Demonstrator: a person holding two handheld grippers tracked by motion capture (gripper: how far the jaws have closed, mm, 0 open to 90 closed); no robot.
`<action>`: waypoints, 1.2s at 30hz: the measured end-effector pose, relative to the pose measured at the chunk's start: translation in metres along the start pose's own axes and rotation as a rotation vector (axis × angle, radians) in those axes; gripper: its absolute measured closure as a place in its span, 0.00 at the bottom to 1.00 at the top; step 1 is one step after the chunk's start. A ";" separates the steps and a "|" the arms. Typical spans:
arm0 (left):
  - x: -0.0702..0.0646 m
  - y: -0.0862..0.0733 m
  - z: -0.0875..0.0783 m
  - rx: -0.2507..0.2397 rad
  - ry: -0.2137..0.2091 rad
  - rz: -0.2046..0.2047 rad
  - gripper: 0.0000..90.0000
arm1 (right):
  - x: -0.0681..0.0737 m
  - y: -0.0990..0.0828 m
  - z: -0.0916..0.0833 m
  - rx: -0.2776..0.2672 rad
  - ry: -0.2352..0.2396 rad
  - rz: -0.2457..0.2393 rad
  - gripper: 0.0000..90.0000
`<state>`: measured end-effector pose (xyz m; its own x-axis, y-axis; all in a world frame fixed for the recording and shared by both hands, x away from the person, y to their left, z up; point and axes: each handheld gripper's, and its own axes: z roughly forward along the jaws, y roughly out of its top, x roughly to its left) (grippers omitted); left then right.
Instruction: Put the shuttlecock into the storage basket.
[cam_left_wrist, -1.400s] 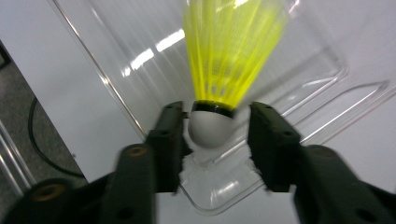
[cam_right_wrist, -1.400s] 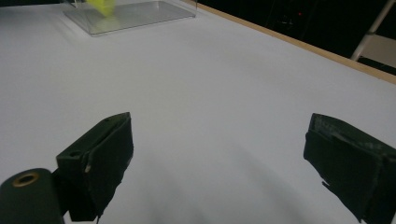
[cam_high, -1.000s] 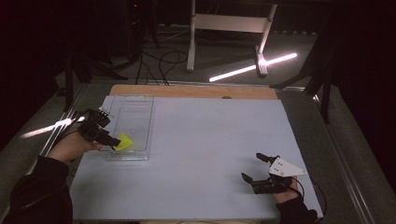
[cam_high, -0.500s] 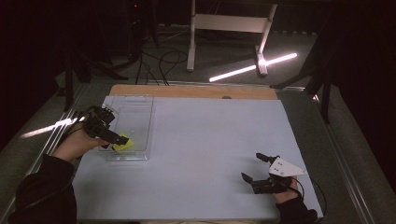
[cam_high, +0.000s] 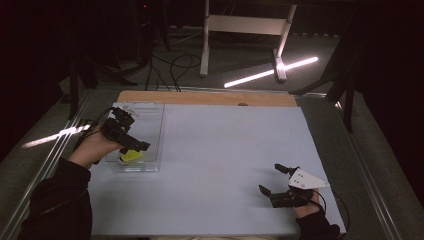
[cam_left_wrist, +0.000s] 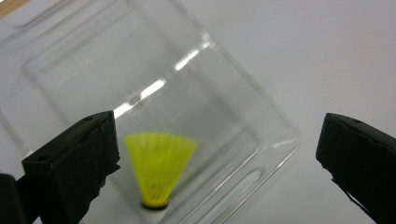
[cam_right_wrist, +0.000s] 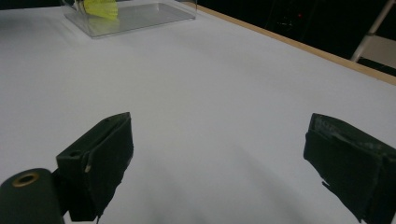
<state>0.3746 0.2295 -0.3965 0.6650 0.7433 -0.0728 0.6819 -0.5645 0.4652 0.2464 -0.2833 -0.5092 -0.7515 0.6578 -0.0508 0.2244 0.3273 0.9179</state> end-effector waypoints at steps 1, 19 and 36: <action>-0.001 0.002 0.001 -0.007 -0.012 0.013 0.00 | 0.000 0.000 0.000 0.000 0.000 -0.002 0.10; -0.052 0.038 0.015 -0.105 -0.096 0.161 0.00 | 0.000 0.000 -0.001 -0.001 -0.002 0.005 0.10; -0.102 0.052 0.033 -0.166 -0.177 0.333 0.00 | 0.000 0.000 -0.001 0.000 0.000 -0.001 0.10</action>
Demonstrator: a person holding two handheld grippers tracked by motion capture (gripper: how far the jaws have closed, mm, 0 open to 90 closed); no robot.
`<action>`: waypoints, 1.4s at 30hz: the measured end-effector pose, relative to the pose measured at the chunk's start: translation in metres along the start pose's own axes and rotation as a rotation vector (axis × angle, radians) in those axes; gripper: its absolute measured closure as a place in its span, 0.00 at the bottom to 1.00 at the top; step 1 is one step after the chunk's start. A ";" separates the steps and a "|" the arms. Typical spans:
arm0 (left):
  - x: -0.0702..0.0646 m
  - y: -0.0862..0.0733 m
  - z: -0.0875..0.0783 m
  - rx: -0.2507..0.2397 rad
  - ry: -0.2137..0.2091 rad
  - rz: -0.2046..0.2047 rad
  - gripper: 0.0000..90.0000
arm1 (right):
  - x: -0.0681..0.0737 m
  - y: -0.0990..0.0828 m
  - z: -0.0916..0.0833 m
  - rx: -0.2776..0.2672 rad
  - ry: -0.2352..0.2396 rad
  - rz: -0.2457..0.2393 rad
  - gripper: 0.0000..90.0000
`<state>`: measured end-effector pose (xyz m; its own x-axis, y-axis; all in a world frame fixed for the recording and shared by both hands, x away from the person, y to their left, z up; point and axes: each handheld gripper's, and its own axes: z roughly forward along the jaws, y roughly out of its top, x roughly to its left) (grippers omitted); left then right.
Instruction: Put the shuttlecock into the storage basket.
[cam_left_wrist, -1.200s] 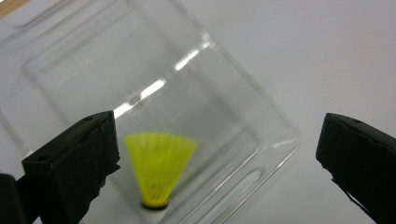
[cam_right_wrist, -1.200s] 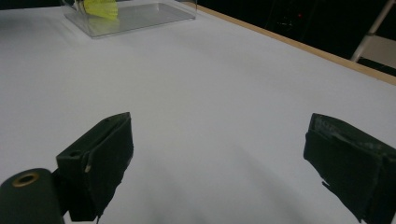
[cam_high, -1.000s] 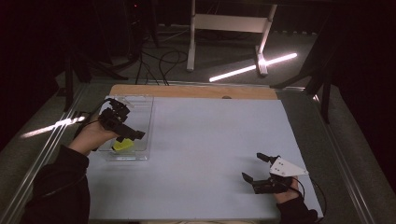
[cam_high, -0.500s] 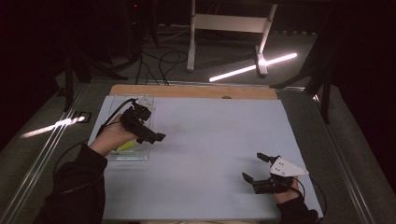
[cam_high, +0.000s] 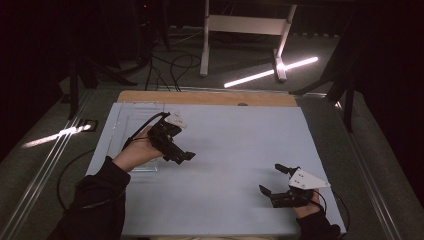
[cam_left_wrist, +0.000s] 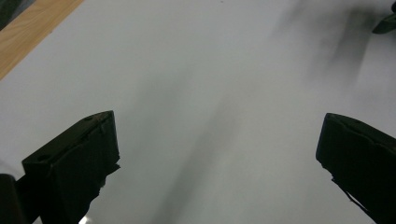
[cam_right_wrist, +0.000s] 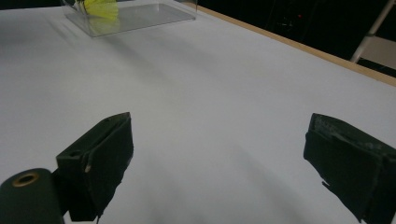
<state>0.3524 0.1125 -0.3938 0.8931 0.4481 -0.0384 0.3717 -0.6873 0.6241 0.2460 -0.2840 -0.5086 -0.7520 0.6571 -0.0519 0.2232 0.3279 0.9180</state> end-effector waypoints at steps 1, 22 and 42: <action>-0.001 0.000 0.002 -0.012 -0.006 0.005 0.00 | 0.000 0.000 0.000 -0.001 -0.001 -0.003 0.10; -0.027 -0.026 0.027 -0.063 -0.081 0.041 0.00 | 0.000 0.000 0.000 -0.002 -0.001 -0.006 0.10; -0.046 -0.091 0.035 -0.098 -0.073 -0.042 0.00 | 0.000 0.000 0.001 0.003 0.004 -0.003 0.10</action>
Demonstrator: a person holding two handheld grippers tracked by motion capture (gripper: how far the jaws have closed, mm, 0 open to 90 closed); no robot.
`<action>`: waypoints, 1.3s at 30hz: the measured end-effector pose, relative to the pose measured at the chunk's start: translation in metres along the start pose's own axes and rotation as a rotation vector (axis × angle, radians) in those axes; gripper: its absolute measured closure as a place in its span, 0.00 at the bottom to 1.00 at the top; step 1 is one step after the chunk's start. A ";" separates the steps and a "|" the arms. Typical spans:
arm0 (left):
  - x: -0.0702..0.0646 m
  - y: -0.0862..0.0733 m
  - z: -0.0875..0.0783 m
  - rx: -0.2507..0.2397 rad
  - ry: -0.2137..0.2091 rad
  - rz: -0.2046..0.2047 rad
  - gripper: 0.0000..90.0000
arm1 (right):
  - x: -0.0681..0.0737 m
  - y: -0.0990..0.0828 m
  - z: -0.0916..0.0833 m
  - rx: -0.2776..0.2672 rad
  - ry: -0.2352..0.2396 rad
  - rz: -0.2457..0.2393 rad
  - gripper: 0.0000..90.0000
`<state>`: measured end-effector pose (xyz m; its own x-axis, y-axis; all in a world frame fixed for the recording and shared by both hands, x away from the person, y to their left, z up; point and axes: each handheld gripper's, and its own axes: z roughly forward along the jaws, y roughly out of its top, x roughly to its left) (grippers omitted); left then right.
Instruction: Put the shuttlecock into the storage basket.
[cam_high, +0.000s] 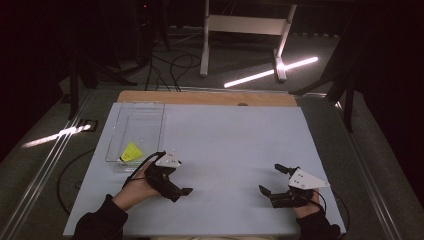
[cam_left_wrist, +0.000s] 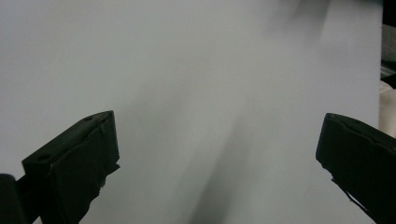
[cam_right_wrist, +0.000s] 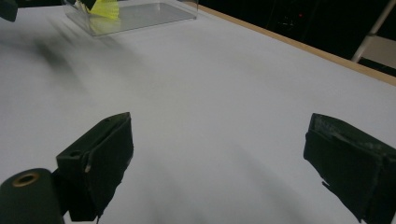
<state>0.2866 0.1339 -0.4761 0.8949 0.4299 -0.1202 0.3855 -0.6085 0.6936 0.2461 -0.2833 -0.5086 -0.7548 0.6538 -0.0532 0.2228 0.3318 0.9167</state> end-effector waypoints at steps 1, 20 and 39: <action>-0.001 -0.003 0.000 -0.005 0.005 -0.004 0.00 | 0.000 0.000 0.000 0.002 0.000 0.003 0.10; -0.001 -0.054 -0.015 -0.065 0.085 -0.102 0.00 | 0.001 0.000 0.000 0.006 0.002 0.006 0.10; -0.009 -0.083 -0.029 -0.127 0.195 -0.179 0.00 | 0.001 0.000 0.001 0.009 0.003 0.003 0.10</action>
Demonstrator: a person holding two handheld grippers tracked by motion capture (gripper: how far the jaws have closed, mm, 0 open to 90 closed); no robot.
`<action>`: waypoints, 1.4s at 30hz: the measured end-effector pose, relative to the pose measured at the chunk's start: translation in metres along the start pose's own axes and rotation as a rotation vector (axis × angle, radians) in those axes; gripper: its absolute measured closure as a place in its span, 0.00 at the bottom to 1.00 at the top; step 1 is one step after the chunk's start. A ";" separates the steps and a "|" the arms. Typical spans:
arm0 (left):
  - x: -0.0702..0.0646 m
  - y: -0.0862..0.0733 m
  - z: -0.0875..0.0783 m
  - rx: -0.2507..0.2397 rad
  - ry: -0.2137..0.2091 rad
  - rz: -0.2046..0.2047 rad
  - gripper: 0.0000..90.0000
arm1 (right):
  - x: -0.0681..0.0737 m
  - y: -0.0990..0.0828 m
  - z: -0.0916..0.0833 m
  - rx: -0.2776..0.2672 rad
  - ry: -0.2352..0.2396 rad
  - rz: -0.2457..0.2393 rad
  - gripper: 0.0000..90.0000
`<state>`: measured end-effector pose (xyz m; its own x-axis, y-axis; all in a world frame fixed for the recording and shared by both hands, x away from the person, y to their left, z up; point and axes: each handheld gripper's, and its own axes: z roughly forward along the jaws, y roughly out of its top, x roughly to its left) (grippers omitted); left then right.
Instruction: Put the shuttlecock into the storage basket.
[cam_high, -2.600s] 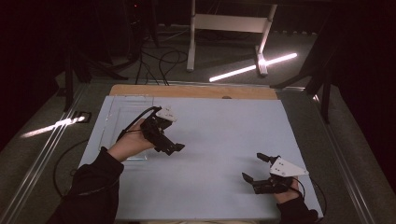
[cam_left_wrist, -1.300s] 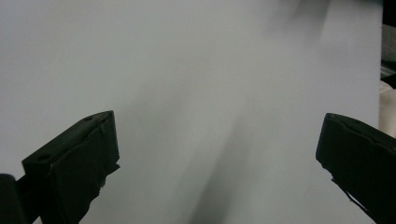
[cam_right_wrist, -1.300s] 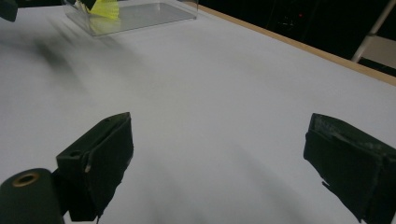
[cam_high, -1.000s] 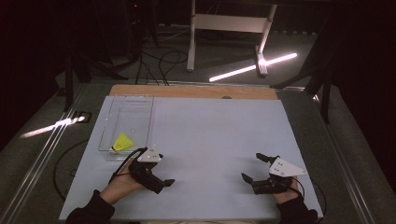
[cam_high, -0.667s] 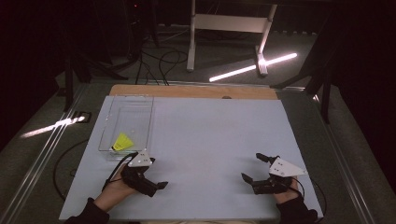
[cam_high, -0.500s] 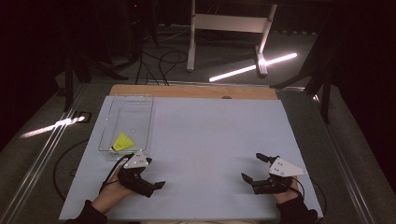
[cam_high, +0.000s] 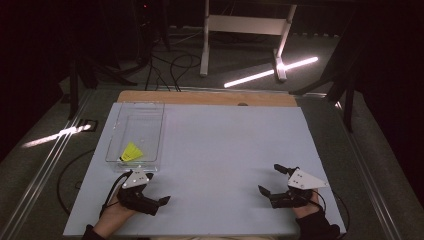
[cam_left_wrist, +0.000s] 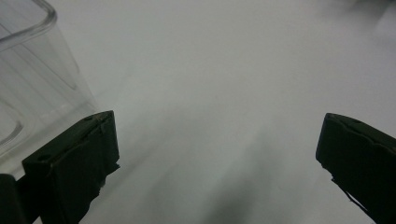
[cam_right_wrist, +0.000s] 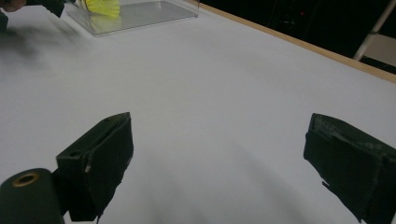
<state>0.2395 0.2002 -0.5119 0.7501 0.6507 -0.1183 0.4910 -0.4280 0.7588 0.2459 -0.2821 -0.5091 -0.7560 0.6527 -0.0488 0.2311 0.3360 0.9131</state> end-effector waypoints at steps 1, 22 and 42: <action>0.000 0.000 0.000 0.000 0.000 0.000 0.00 | 0.000 0.000 0.000 0.000 0.000 0.000 0.10; 0.005 -0.012 -0.001 -0.087 0.109 -0.042 0.00 | -0.001 -0.001 -0.001 0.002 0.003 0.016 0.10; 0.008 -0.016 0.005 -0.088 0.099 -0.061 0.00 | -0.002 -0.003 0.002 0.011 0.015 0.022 0.10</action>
<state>0.2400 0.2092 -0.5278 0.6704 0.7344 -0.1058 0.4905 -0.3317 0.8058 0.2477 -0.2830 -0.5126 -0.7595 0.6501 -0.0229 0.2543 0.3291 0.9094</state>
